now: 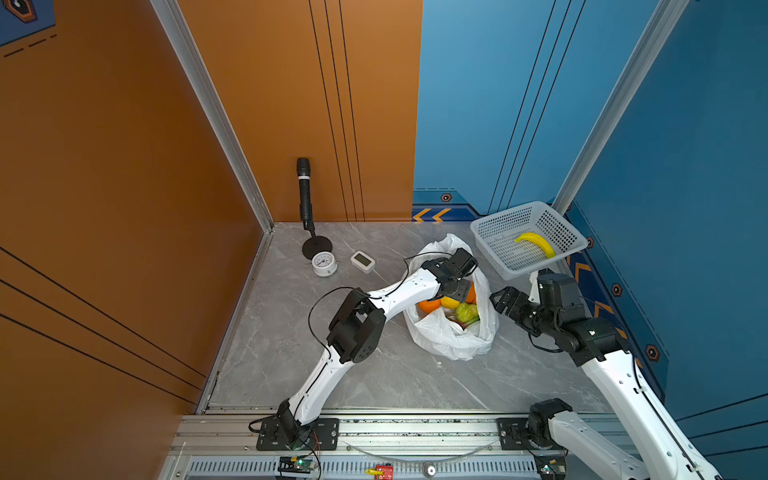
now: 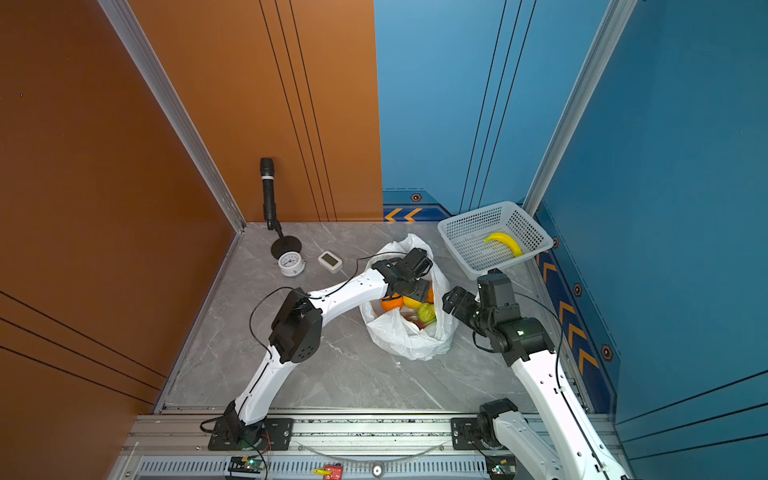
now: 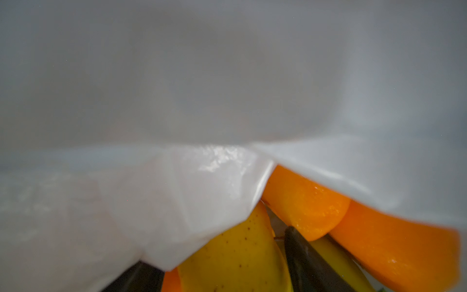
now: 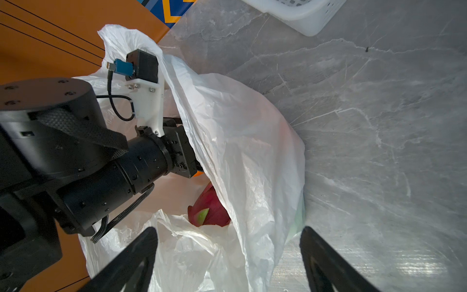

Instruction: Untie the knot of the plastic bag and take out the fruit

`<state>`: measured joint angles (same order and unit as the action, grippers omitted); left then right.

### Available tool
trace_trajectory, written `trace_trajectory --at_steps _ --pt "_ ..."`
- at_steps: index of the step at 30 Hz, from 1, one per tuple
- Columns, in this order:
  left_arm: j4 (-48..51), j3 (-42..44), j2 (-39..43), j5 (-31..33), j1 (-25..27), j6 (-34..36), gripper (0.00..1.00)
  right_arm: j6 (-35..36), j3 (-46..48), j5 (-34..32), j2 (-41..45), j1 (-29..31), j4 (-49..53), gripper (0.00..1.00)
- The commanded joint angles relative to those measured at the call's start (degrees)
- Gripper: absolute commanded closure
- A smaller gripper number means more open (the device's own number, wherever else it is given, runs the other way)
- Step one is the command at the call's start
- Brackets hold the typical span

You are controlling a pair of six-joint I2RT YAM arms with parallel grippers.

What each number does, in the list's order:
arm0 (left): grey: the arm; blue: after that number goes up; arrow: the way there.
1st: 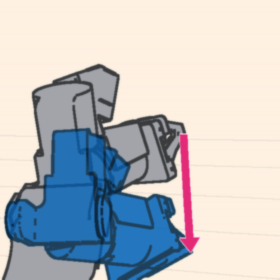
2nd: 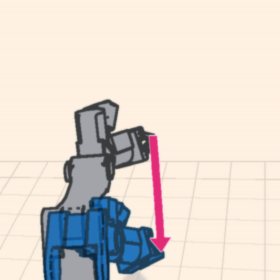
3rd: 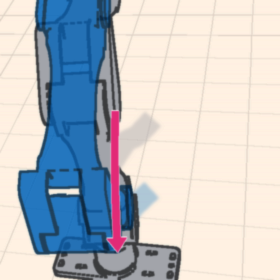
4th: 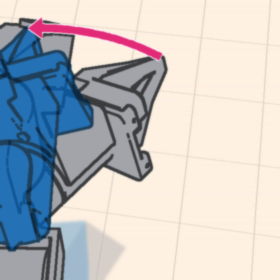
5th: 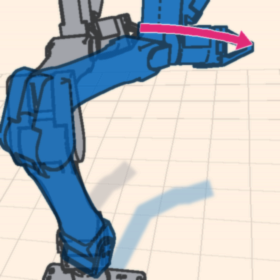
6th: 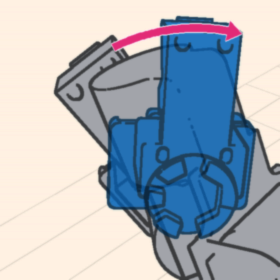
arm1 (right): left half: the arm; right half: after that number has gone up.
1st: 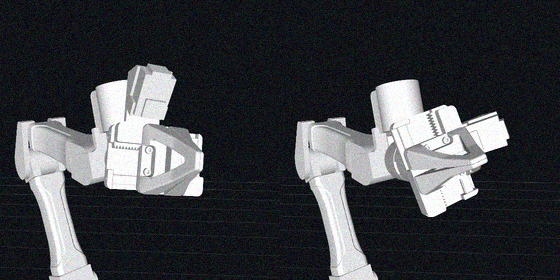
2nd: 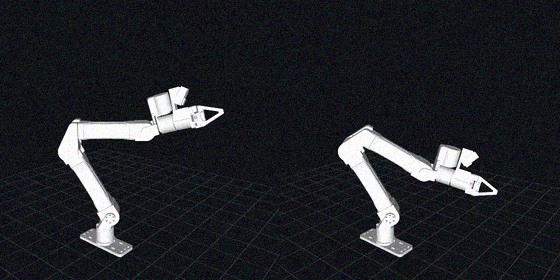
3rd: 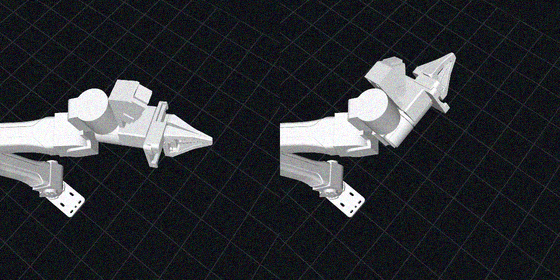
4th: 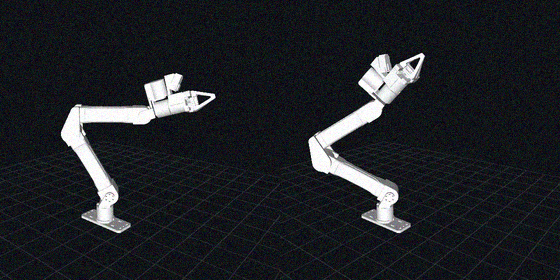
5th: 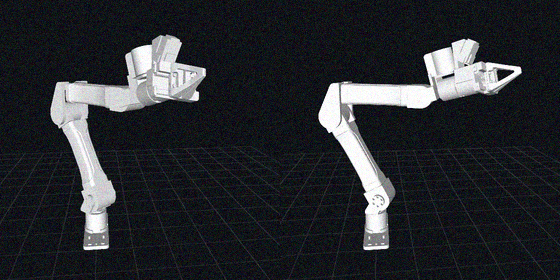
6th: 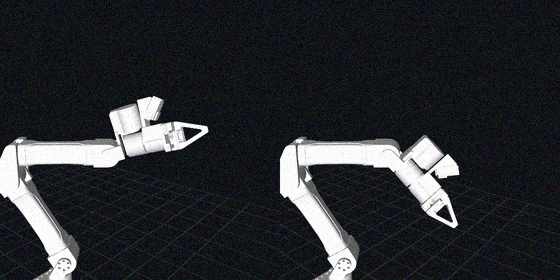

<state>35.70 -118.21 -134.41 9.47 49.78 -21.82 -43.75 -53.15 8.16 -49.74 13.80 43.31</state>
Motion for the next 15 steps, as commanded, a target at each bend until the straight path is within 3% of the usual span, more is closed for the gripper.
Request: trace_trajectory --at_steps 1,12,15 --pt "3.2 0.0 -0.9 -0.7 -0.1 -1.2 0.27 0.2 -0.1 0.5 1.3 -0.4 2.2 0.11" --pt "5.4 -0.1 -2.0 -2.5 -0.3 -3.1 0.28 -0.4 -0.5 0.4 1.2 -0.7 2.0 0.11" --pt "6.6 -1.0 -2.4 -2.5 -0.2 -2.6 0.22 -0.5 -1.0 0.7 0.8 -0.7 1.9 0.11"
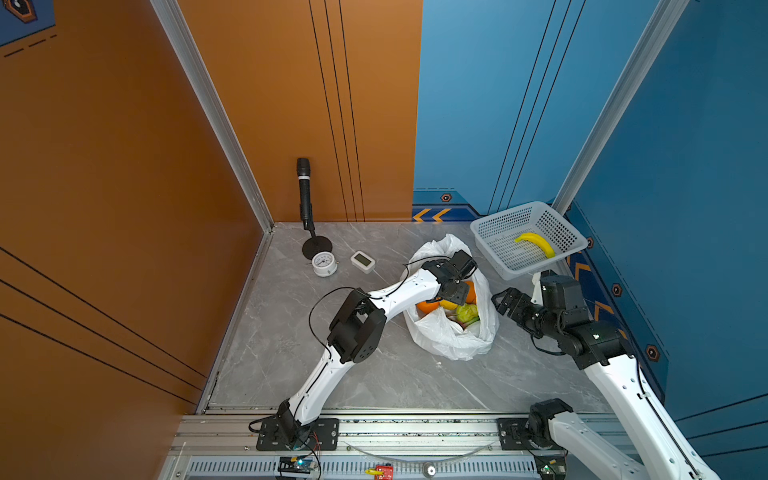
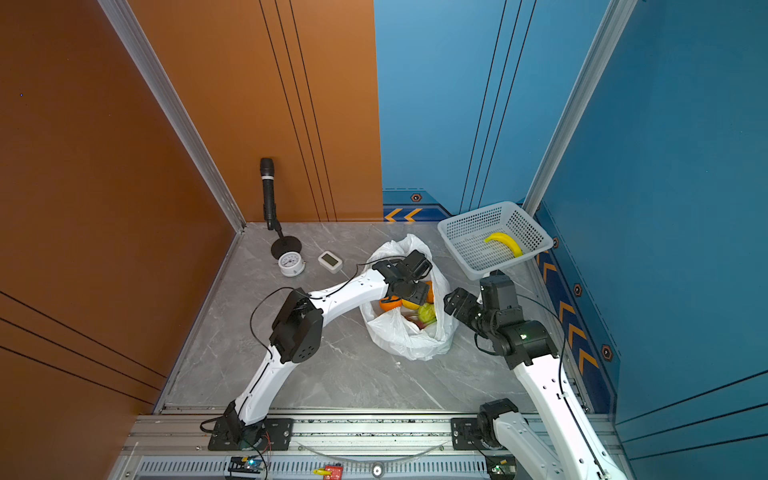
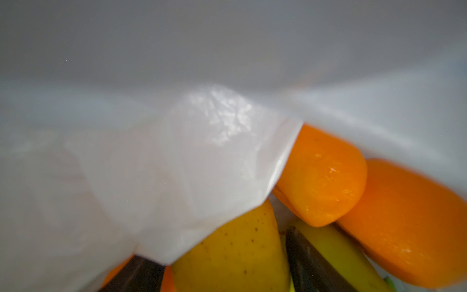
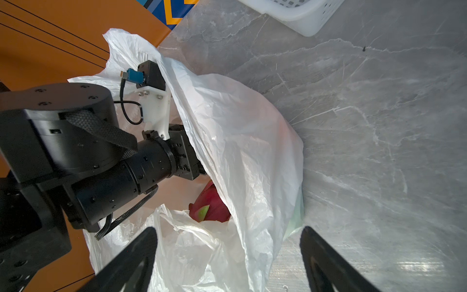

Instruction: Untie the knot of the plastic bag and take out the fruit

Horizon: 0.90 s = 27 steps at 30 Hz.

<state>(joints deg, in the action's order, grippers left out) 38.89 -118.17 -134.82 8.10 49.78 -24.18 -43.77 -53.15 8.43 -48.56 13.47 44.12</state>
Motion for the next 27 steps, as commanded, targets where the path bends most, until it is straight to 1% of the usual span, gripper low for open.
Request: trace_trajectory --at_steps 1,3,7,13,17,19,23,27 --pt "3.5 -0.9 -1.8 -1.2 -0.2 -0.2 0.21 -0.5 -1.1 0.5 -0.5 -0.3 1.0 0.11" --pt "3.6 -0.7 -1.7 -1.9 -0.3 0.1 0.22 -0.6 -1.2 0.5 -0.5 -0.4 1.0 0.11" --pt "3.6 -0.6 -1.0 -3.0 -0.3 -0.1 0.37 -0.9 -1.3 0.7 -0.5 -0.3 0.5 0.11" --pt "3.4 -1.1 2.0 -4.2 -0.4 -0.3 0.51 1.2 -1.0 7.1 -0.5 -0.3 -2.9 0.10" --pt "3.4 -0.9 4.9 -5.3 -0.5 -0.4 0.55 1.7 -1.2 10.3 -0.6 -0.3 -4.9 0.10" --pt "3.4 -0.5 6.8 -5.7 -0.5 -0.3 0.56 1.0 -1.3 10.6 -0.6 -0.4 -5.8 0.05" --pt "3.4 0.7 10.3 -6.5 -0.6 0.0 0.57 -0.3 -1.8 11.4 -0.6 -0.5 -8.3 0.00" --pt "2.4 2.9 14.3 -7.8 -0.7 0.0 0.58 -0.6 -3.9 12.8 -2.0 -1.2 -8.5 0.00"
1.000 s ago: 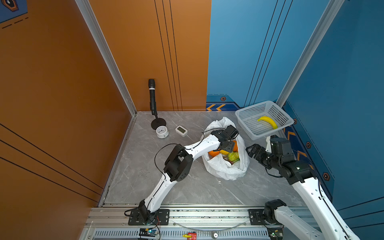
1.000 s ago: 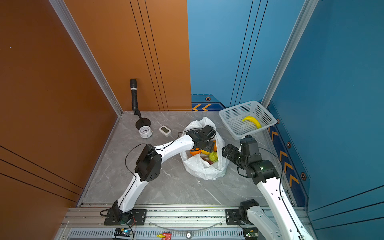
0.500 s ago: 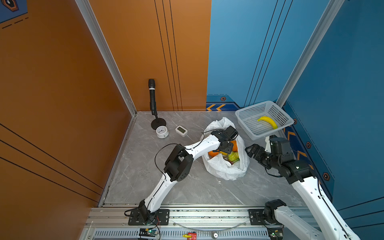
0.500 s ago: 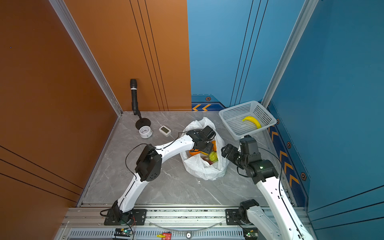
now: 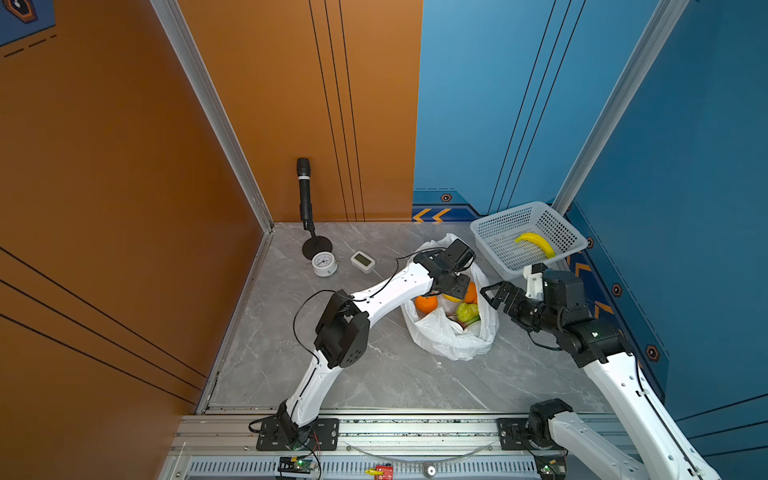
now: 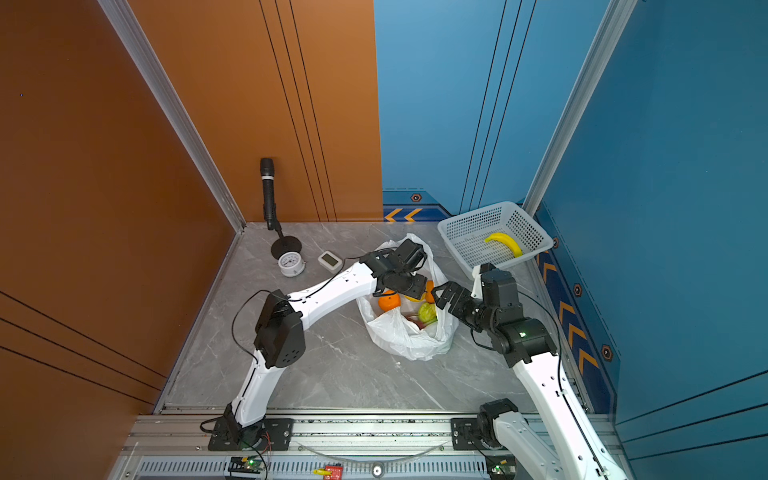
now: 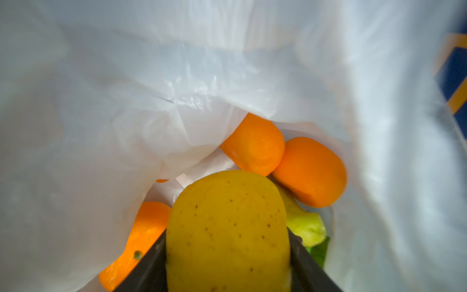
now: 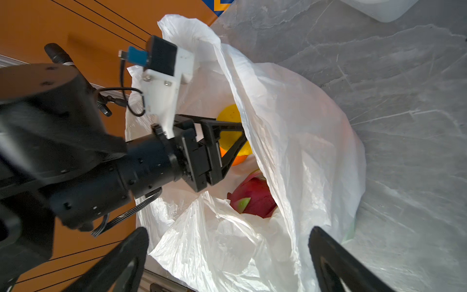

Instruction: Untie the knot of the plastic bag and take out the fruit

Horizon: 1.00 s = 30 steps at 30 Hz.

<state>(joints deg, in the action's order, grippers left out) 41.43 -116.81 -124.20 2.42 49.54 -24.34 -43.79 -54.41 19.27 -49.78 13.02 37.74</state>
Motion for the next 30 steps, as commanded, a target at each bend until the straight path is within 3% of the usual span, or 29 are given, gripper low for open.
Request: trace_trajectory --at_steps 1,6,15,22,30 --pt "-0.9 2.5 5.0 -2.6 -0.5 0.1 0.58 -0.9 -3.3 2.5 -1.2 -1.2 -2.2 0.00" --pt "-8.2 7.4 11.5 -8.0 -0.7 1.3 0.60 -3.6 -5.6 6.0 -2.2 -3.7 -3.3 0.00" --pt "-34.2 20.8 22.3 -16.2 -1.2 10.0 0.62 -10.5 -10.5 15.6 -5.7 -7.8 -7.6 0.00" --pt "-43.9 23.7 24.8 -23.6 -1.2 18.0 0.63 -11.3 -12.9 21.9 -8.7 -7.7 -7.8 0.00" --pt "-49.1 23.7 24.6 -30.7 -0.4 21.9 0.63 -13.4 -12.4 22.4 -9.2 -7.5 -10.6 0.04"
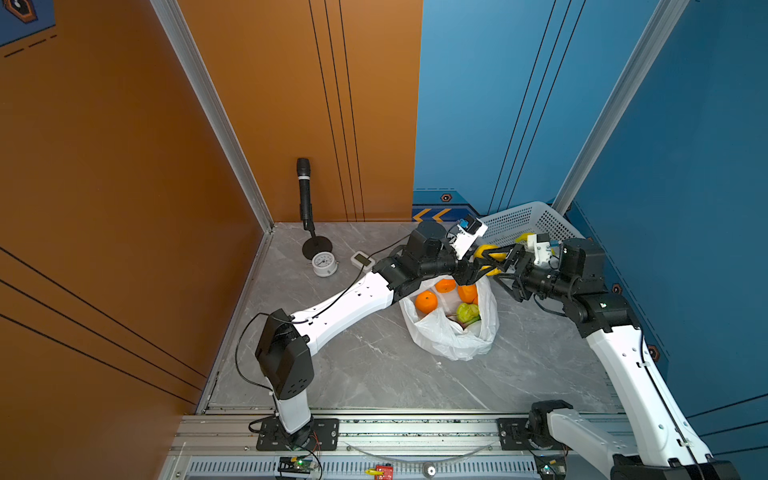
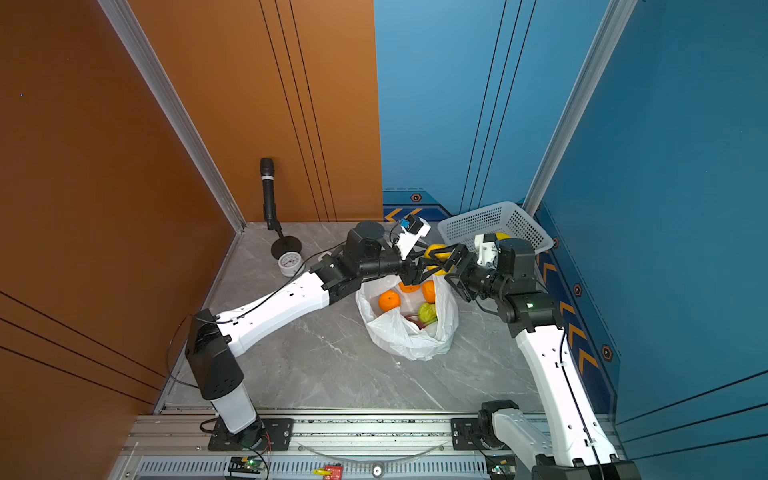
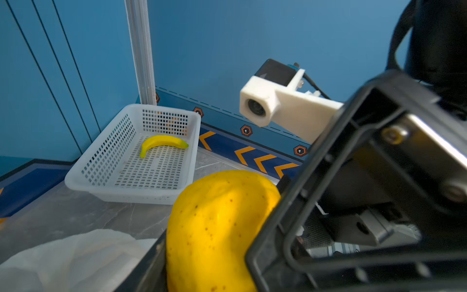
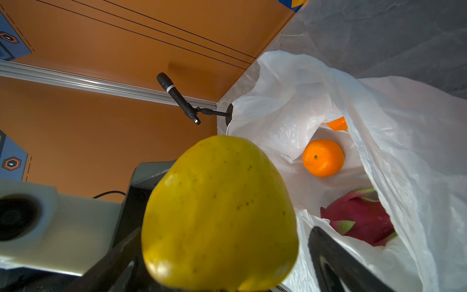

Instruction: Untie the knot of the plastic bag and take out the fruit

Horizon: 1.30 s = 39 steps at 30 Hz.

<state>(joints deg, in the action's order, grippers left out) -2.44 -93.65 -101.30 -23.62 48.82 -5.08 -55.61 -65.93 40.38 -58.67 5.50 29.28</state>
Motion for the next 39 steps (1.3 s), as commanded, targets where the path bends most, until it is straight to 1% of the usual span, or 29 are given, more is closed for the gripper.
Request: trace_trajectory --at_steps 1,7,9,10,12,15,17,21,22,23,24,29,31,34,39 --pt "-5.3 0.4 1.5 -5.0 0.3 2.5 0.63 -1.6 -1.0 1.1 -0.3 0.0 -2.2 0.05" --pt "-4.9 0.0 1.1 -5.6 0.7 3.5 0.61 -1.7 -1.5 0.2 -0.8 -0.2 -2.4 0.21" --pt "-3.8 -0.1 1.1 -5.3 0.7 4.7 0.58 -1.7 -2.1 -0.2 -1.1 -0.5 -2.3 0.26" --pt "-3.0 -0.3 1.0 -5.1 0.9 5.3 0.54 -1.7 -2.4 -0.3 -1.2 -0.7 -2.4 0.28" --pt "-1.2 -0.7 1.2 -3.7 1.1 7.2 0.44 -1.6 -3.2 -1.0 -1.5 -1.1 -2.2 0.35" --pt "-0.7 -0.8 1.8 -1.1 1.3 8.3 0.31 -0.9 -4.5 -2.2 -2.2 -1.9 -1.7 0.39" --pt "-0.6 -0.6 2.4 1.7 1.3 8.8 0.25 -0.6 -5.2 -3.0 -2.9 -2.6 -1.6 0.41" --pt "0.1 -0.2 3.8 5.9 1.0 10.1 0.15 0.2 -6.7 -4.3 -5.8 -4.3 -1.9 0.43" --pt "0.4 -0.1 4.2 6.4 0.9 10.3 0.15 0.7 -7.3 -4.6 -6.9 -4.7 -1.8 0.43" --pt "0.8 0.1 4.7 6.8 0.7 10.6 0.10 1.4 -7.9 -5.0 -8.2 -5.3 -1.6 0.43" --pt "1.0 0.3 5.1 7.3 0.6 10.8 0.08 2.0 -8.4 -5.4 -9.4 -5.8 -1.6 0.43" --pt "2.1 1.7 7.2 8.5 0.1 11.5 0.02 5.7 -12.8 -10.3 -17.7 -8.4 -1.2 0.42" --pt "2.5 2.1 7.7 8.8 -0.1 11.3 0.00 7.3 -15.2 -12.5 -21.7 -9.3 -1.0 0.42" --pt "3.2 2.5 8.0 8.8 -0.1 11.0 0.01 9.5 -19.5 -15.3 -28.6 -10.4 -0.4 0.42" --pt "4.3 2.6 8.0 10.1 -0.6 10.8 0.02 10.6 -28.2 -16.6 -41.7 -12.2 0.5 0.42"
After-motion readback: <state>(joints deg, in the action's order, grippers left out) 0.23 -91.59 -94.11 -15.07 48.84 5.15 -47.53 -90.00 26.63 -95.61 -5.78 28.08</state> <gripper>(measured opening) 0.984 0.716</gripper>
